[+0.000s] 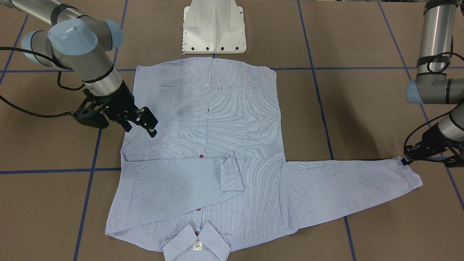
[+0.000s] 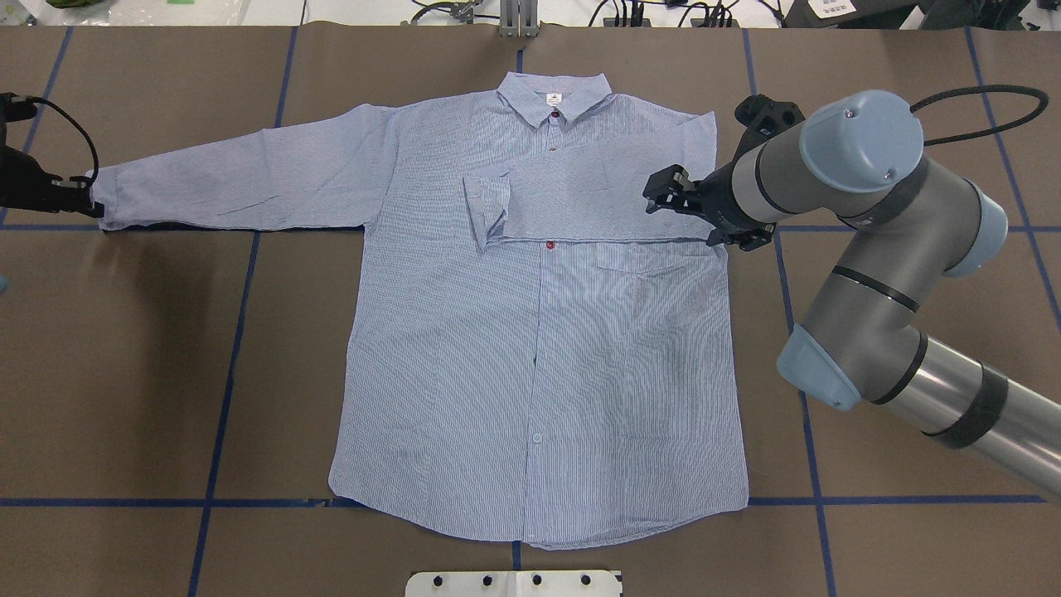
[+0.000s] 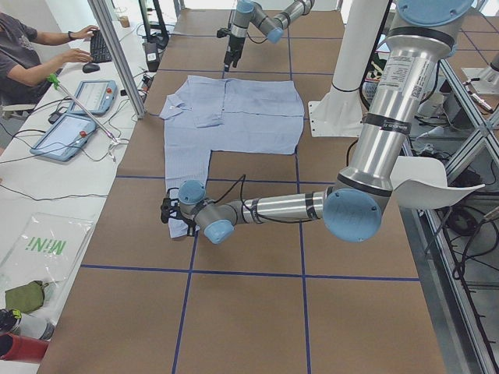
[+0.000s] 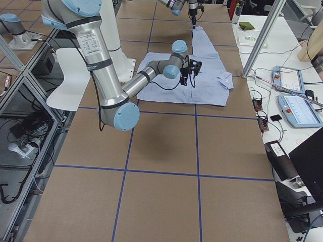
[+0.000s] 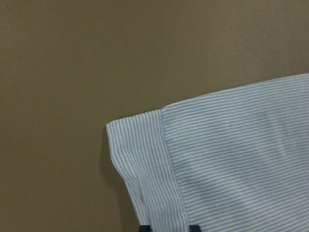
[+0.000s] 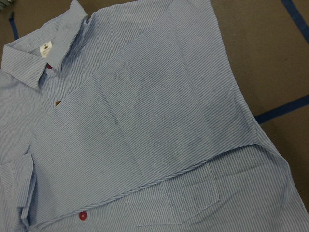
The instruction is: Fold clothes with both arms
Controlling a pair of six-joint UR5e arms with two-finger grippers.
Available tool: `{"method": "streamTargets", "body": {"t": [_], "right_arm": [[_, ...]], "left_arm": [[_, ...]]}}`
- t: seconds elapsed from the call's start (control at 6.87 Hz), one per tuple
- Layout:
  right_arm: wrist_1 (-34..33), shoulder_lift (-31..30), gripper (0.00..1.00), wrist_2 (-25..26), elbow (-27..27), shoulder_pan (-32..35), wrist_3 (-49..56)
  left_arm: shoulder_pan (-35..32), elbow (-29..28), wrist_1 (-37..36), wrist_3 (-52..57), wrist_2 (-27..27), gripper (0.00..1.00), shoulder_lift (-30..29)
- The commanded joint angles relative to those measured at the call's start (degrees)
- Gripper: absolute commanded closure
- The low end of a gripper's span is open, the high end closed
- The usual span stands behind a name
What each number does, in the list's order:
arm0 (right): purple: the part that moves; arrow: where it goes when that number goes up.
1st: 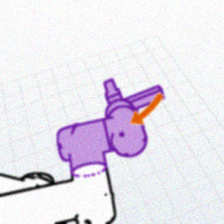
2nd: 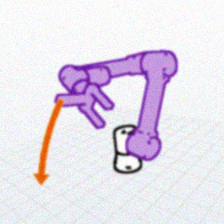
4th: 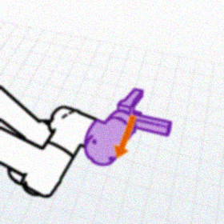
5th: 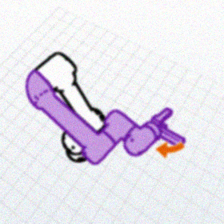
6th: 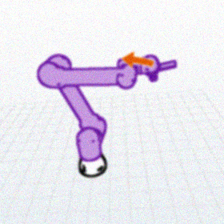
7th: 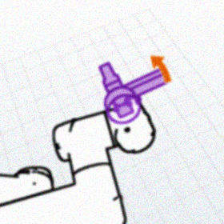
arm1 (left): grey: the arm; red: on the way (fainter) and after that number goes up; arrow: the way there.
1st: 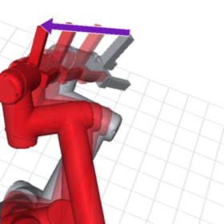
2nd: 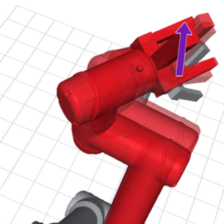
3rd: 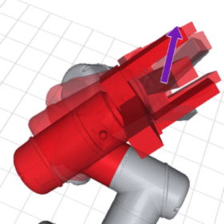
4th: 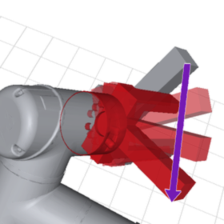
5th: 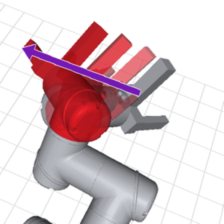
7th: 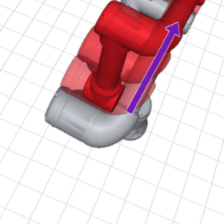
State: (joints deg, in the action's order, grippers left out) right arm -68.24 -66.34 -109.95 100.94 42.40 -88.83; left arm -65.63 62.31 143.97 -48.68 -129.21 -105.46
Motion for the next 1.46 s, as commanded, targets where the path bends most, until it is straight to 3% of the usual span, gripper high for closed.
{"method": "streamTargets", "body": {"t": [0.0,0.44,0.58,0.73,0.87,1.17,1.31], "right_arm": [[0.04,0.07,0.0,0.0,0.04,-0.12,-0.03],[0.21,-2.28,0.0,-1.13,1.18,1.71,0.14],[0.56,-4.91,0.0,-1.66,1.88,3.03,3.71],[0.74,-8.07,0.0,-1.67,1.89,4.52,8.01],[0.92,-10.97,0.0,-2.54,2.93,7.14,11.71],[1.01,-16.51,0.0,-6.66,3.73,12.95,20.84],[1.01,-17.23,0.0,-7.29,3.91,13.49,21.41]], "left_arm": [[-0.9,1.66,-1.04,-0.27,-0.34,1.0,-0.18],[-0.65,18.77,-21.65,-6.73,-0.17,1.0,-4.9],[0.57,20.73,-23.88,-14.35,-0.26,1.0,-9.11],[7.46,23.27,-23.91,-25.39,0.27,1.0,-12.81],[14.14,22.77,-24.08,-37.59,3.23,1.0,-20.59],[22.44,20.32,-24.08,-47.7,10.26,1.0,-30.37],[25.43,14.3,-23.56,-51.56,13.6,1.0,-37.21]]}}
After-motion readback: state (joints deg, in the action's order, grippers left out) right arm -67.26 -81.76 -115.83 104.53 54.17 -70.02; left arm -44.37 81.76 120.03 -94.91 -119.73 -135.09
